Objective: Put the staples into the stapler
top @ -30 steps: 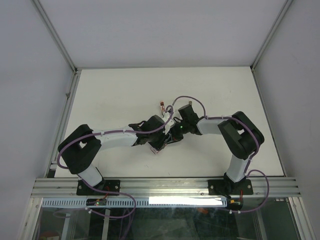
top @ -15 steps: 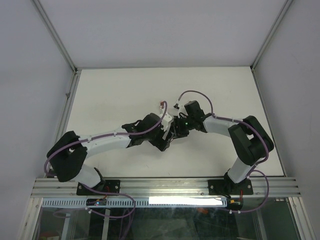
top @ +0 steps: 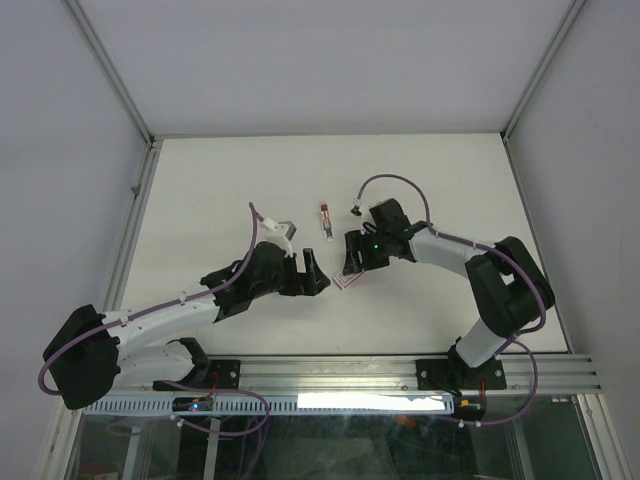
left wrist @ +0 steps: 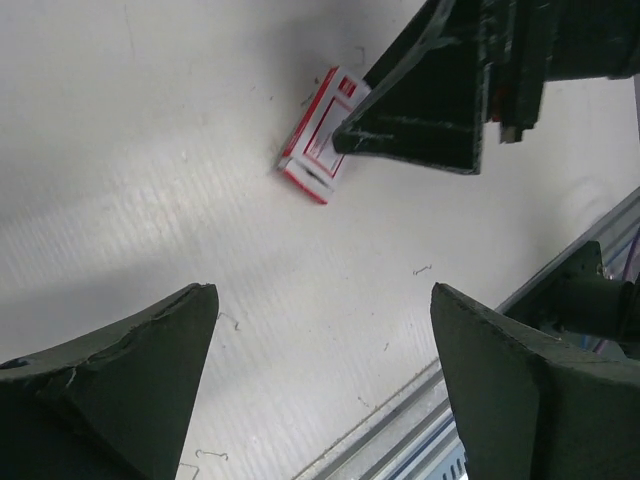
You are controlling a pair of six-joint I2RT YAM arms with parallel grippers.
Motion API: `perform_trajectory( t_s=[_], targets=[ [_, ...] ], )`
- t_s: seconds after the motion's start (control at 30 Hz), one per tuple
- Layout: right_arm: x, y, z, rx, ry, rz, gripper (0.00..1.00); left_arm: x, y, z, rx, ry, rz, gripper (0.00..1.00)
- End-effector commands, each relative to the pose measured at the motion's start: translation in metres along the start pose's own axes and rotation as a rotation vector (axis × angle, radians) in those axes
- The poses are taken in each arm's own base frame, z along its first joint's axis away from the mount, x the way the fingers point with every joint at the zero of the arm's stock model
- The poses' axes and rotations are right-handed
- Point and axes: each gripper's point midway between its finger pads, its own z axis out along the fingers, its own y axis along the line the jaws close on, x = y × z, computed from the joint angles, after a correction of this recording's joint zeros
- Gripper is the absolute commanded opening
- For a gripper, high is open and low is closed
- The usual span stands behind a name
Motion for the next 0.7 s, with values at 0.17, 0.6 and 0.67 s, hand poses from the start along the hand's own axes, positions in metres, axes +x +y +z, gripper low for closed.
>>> perform_trajectory(
  t_s=[0.17, 0.6, 0.67],
  targets=[
    [-0.021, 0.012, -0.019, -0.002, -0.068, -0.064, 0.53, 0.004, -0.013, 0.009, 0.083, -0.018, -0.246, 0.72],
    [0.0, 0.037, -0.007, -0.071, -0.044, 0.067, 0.4, 0.019, 0.02, 0.041, -0.072, 0.026, -0.31, 0.44],
    [-0.005, 0.039, -0.014, -0.069, -0.065, 0.059, 0.4, 0.021, 0.026, 0.045, -0.1, 0.027, -0.307, 0.42]
  ],
)
